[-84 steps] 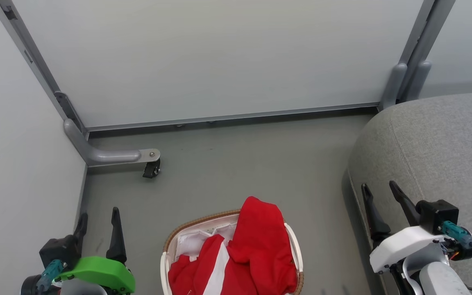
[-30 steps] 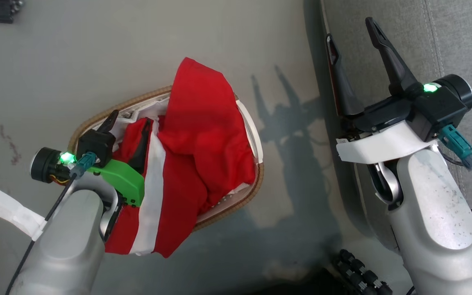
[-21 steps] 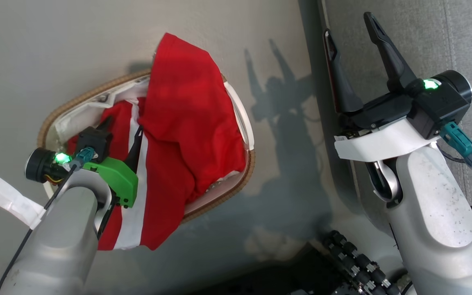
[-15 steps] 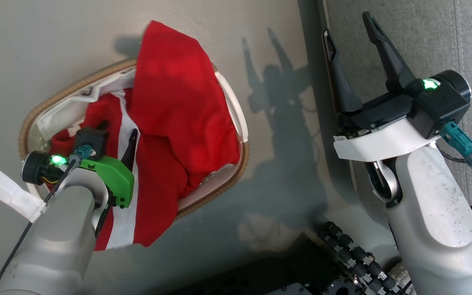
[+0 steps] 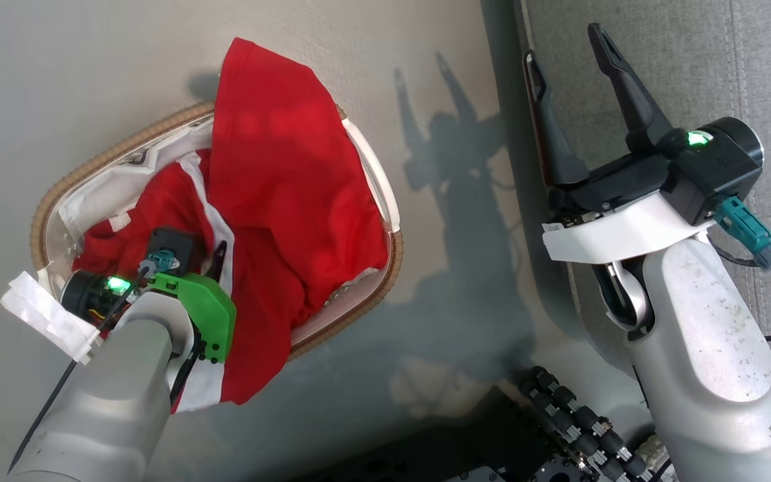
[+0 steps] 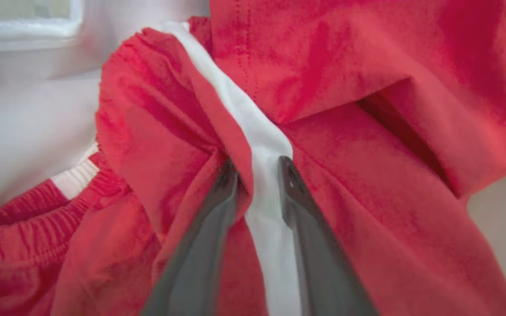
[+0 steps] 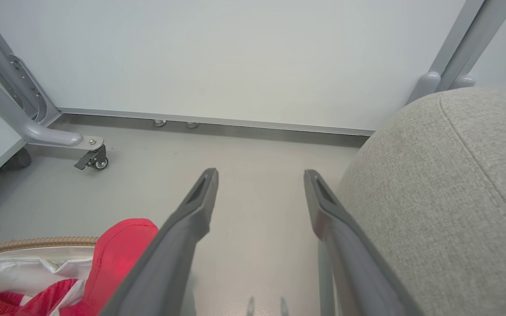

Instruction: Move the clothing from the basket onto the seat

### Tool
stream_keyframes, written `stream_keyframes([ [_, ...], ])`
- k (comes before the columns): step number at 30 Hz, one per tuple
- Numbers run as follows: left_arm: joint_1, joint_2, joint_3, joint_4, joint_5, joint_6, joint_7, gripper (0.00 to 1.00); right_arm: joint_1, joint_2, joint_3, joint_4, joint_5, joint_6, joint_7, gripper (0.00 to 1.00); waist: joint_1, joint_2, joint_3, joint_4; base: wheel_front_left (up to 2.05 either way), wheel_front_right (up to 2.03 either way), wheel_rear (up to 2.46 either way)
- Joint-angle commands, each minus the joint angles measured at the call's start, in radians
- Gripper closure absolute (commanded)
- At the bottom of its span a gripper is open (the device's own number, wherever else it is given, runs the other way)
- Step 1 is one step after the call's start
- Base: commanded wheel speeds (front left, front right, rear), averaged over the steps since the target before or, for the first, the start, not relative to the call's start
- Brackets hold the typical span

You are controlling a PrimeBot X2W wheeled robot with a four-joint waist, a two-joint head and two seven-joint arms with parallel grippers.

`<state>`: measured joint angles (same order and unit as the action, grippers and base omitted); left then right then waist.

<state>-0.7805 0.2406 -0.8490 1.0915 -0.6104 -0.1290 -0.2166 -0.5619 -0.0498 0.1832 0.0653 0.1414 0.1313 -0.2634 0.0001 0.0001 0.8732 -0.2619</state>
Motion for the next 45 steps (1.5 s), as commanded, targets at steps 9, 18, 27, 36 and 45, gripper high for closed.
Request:
stream_keyframes([
  [9,0.07,-0.012,-0.07,-0.008,-0.117,-0.003,-0.033,1.0,0.031,-0.003,-0.001,0.043,0.002,-0.001,-0.002,0.0,-0.0001,-0.0001,-0.155,0.006,0.0,0.0,0.0],
  [18,0.176,-0.046,-0.067,-0.056,-0.179,-0.003,-0.049,1.0,0.118,-0.003,-0.03,0.1,-0.024,-0.001,-0.002,0.0,-0.0001,-0.0001,-0.373,0.053,0.0,0.0,0.0],
  [27,0.323,-0.075,0.088,-0.165,-0.129,-0.003,-0.049,1.0,0.243,-0.003,-0.058,0.152,-0.038,-0.001,-0.002,0.0,-0.0001,-0.0001,-0.576,0.097,0.0,0.0,0.0],
  [36,0.459,-0.11,0.234,-0.272,-0.024,-0.003,-0.049,1.0,0.36,-0.003,-0.043,0.191,-0.041,-0.001,-0.002,0.0,-0.0001,-0.0001,-0.734,0.128,0.0,0.0,0.0],
  [45,0.524,-0.147,0.359,-0.421,0.055,-0.003,-0.049,1.0,0.466,-0.003,-0.065,0.212,-0.041,-0.001,-0.002,0.0,-0.0001,-0.0001,-0.84,0.169,0.0,0.0,0.0],
])
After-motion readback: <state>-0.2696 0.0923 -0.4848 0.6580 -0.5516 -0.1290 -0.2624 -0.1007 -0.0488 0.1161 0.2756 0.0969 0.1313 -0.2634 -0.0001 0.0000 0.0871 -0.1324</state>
